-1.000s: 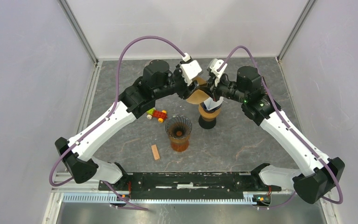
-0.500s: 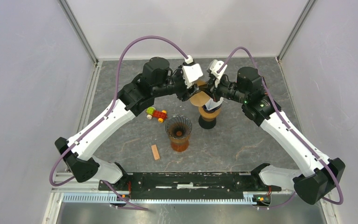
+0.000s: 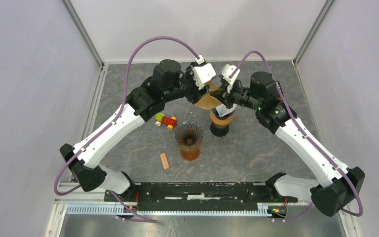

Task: Place the coffee filter in the dripper
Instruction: Pick up the coffee filter from the coffee filter holder.

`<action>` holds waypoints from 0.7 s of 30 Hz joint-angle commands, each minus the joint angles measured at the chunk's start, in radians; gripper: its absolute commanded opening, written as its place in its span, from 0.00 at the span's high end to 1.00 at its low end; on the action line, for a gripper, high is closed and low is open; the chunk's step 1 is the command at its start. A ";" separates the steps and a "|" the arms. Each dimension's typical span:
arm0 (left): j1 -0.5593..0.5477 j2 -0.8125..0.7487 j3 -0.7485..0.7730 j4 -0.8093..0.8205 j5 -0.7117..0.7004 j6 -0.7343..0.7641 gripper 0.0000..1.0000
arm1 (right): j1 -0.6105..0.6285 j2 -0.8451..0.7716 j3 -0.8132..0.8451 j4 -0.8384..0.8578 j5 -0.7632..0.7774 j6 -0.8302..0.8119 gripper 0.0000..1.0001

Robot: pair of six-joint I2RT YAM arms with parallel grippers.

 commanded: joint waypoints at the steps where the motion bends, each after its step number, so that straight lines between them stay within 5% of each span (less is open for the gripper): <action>1: 0.004 -0.005 0.023 0.034 -0.046 0.032 0.38 | -0.003 -0.021 -0.013 0.042 -0.009 -0.009 1.00; 10: 0.004 -0.025 0.053 -0.042 0.137 -0.055 0.35 | -0.003 -0.017 -0.002 0.028 0.138 0.004 1.00; 21: -0.004 0.014 0.065 0.064 -0.020 -0.234 0.32 | 0.006 -0.005 -0.009 0.040 0.133 0.027 1.00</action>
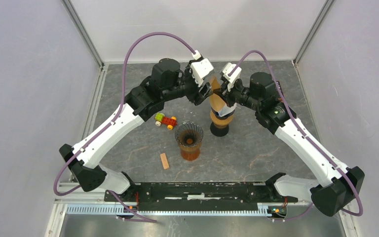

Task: Place the coffee filter in the dripper
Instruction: Pick up the coffee filter from the coffee filter holder.

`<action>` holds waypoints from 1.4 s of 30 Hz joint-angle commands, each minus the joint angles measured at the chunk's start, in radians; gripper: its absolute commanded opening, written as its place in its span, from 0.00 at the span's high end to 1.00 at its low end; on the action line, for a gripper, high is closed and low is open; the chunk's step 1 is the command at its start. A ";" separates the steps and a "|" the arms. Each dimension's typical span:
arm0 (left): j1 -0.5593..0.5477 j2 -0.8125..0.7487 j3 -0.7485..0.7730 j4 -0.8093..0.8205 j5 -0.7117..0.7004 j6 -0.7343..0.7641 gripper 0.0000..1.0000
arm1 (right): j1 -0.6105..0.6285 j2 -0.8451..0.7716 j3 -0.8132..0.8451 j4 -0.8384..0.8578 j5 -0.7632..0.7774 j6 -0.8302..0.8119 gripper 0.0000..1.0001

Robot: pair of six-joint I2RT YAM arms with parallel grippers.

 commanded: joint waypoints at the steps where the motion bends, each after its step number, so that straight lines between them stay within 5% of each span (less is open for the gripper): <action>1: -0.006 0.017 0.049 0.082 -0.067 -0.096 0.31 | 0.009 -0.003 0.004 0.041 0.010 0.014 1.00; 16: -0.005 0.009 0.040 0.113 -0.005 -0.346 0.30 | 0.016 0.002 0.015 0.026 0.097 0.020 1.00; 42: -0.011 0.064 0.031 0.086 -0.260 -0.461 0.32 | 0.018 0.016 0.017 0.027 0.169 0.023 1.00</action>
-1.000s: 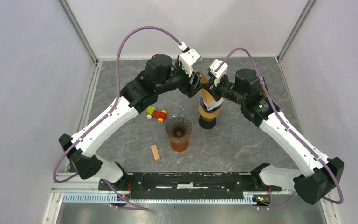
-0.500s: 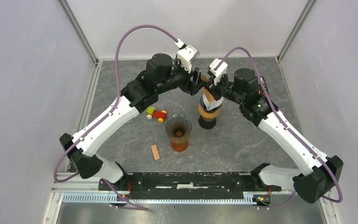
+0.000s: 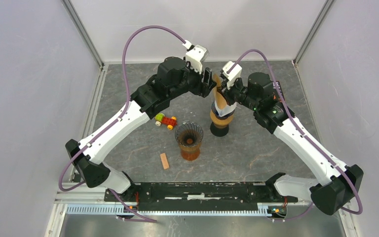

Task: Place the coffee filter in the dripper
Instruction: Pick up the coffee filter from the coffee filter holder.

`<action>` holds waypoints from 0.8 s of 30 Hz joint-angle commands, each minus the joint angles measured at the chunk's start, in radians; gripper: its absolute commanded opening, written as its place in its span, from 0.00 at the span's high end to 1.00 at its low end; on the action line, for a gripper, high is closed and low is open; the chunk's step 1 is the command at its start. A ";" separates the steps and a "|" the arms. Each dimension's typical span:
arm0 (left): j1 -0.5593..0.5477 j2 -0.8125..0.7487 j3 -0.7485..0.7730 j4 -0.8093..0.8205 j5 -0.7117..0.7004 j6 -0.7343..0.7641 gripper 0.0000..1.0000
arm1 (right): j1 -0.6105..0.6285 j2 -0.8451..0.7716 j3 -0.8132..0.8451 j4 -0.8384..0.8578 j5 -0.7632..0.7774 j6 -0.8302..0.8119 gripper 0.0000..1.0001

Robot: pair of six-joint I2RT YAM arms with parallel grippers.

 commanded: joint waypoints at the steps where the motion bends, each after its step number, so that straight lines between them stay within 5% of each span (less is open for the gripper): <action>1: -0.006 0.016 0.025 -0.004 -0.053 -0.077 0.32 | 0.008 0.004 0.017 0.027 0.051 -0.002 1.00; 24: -0.005 0.068 0.118 -0.041 -0.073 -0.192 0.32 | 0.041 0.021 0.044 0.020 0.142 -0.014 1.00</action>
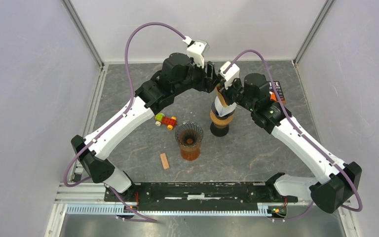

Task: Place the coffee filter in the dripper
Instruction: Pick up the coffee filter from the coffee filter holder.

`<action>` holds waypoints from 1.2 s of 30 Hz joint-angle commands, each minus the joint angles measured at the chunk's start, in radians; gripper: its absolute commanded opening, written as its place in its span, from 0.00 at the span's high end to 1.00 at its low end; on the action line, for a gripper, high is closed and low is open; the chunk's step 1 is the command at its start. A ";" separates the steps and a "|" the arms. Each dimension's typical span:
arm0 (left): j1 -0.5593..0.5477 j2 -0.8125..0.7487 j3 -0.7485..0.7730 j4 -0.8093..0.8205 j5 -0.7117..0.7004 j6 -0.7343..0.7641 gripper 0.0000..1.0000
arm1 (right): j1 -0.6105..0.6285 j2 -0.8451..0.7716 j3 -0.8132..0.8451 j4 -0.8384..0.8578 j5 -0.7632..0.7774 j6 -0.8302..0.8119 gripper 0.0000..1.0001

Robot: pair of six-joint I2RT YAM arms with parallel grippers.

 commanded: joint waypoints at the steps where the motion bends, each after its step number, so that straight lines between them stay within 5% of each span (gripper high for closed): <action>1: -0.003 0.005 0.033 -0.014 -0.039 -0.047 0.33 | 0.008 0.006 0.047 0.020 0.024 -0.009 1.00; 36: -0.002 0.005 0.017 -0.019 -0.052 -0.092 0.32 | 0.008 0.029 0.058 0.017 0.051 -0.004 1.00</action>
